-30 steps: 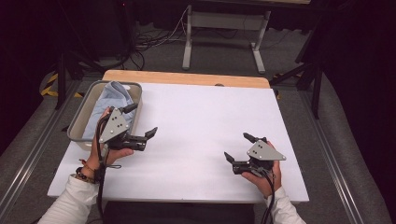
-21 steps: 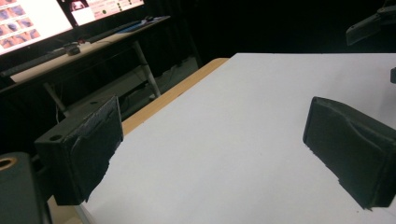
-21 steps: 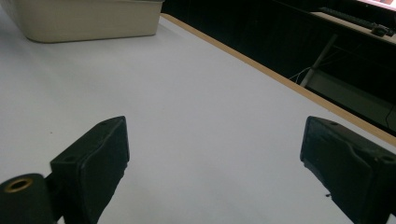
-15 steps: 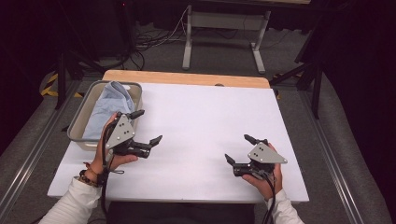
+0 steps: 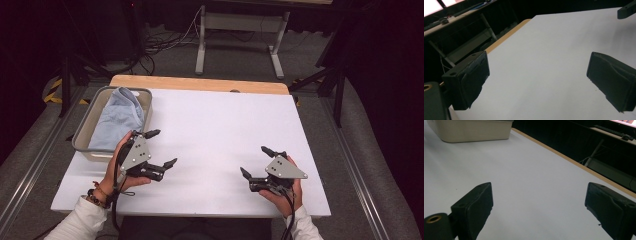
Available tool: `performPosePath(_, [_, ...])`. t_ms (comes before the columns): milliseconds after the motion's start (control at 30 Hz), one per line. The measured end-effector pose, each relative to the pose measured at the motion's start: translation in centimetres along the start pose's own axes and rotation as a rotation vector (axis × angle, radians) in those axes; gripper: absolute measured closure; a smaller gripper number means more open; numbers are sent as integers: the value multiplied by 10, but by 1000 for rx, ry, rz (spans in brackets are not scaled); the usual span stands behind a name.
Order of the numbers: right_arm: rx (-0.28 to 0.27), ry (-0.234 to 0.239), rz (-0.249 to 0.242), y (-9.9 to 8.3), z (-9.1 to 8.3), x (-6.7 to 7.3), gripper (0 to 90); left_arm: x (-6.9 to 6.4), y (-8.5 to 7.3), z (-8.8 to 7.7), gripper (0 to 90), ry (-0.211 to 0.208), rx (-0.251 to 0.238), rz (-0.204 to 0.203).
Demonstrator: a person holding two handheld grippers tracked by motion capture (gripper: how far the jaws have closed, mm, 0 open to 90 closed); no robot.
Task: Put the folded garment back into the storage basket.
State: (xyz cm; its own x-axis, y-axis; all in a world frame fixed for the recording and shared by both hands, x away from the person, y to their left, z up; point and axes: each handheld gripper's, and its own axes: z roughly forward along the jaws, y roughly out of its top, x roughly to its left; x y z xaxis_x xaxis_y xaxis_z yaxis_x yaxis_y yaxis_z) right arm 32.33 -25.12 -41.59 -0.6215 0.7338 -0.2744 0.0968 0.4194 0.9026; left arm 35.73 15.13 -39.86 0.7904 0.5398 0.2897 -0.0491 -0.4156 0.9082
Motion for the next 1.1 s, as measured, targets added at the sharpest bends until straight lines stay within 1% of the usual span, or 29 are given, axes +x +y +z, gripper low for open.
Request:
performPosePath(33, [2,2,-1,0,0,0,86,-1,-2,-1,53,2,-2,-1])
performPosePath(67, [3,2,-2,-1,0,1,86,-2,-4,-2,54,13,-1,0])
performPosePath(100, [4,3,-2,-1,0,2,86,-2,-6,-3,57,11,3,-2])
performPosePath(133, [5,4,-2,-1,0,2,86,-2,-9,-2,57,0,8,-9])
performPosePath(200, [6,7,-3,-2,0,3,86,-4,-15,-3,55,4,28,-5])
performPosePath(233, [6,8,-3,-2,0,3,86,-5,-17,-2,55,-2,27,-10])
performPosePath(333, [5,10,-1,-2,1,4,86,-7,-23,-4,54,-5,38,-21])
performPosePath(433, [10,14,-3,-3,2,5,86,-8,-30,-6,55,-5,57,-16])
performPosePath(467, [11,17,-3,-4,3,6,86,-9,-33,-6,55,-9,55,-21])
performPosePath(500, [13,20,-7,-4,3,6,86,-9,-35,-7,55,-22,66,-16])
performPosePath(533, [13,23,-10,-4,3,7,86,-10,-37,-8,54,-9,76,-13])
performPosePath(567, [14,25,-12,-4,3,8,87,-11,-38,-9,61,3,79,-16])
performPosePath(600, [18,25,-14,-5,4,8,85,-11,-41,-10,67,3,75,-24])
performPosePath(667, [22,33,-16,-6,4,9,86,-10,-46,-10,67,12,88,-27])
performPosePath(767, [25,38,-21,-7,4,11,86,-10,-52,-12,68,24,89,-58])
performPosePath(833, [19,46,-21,-7,4,11,83,-10,-56,-13,69,21,92,-77])
performPosePath(900, [16,48,-25,-8,4,11,83,-11,-59,-13,67,27,102,-72])
performPosePath(1000, [19,52,-27,-9,4,12,83,-12,-66,-14,63,12,121,-103])
performPosePath(1100, [10,62,-36,-9,4,13,81,-14,-71,-15,61,13,148,-96])
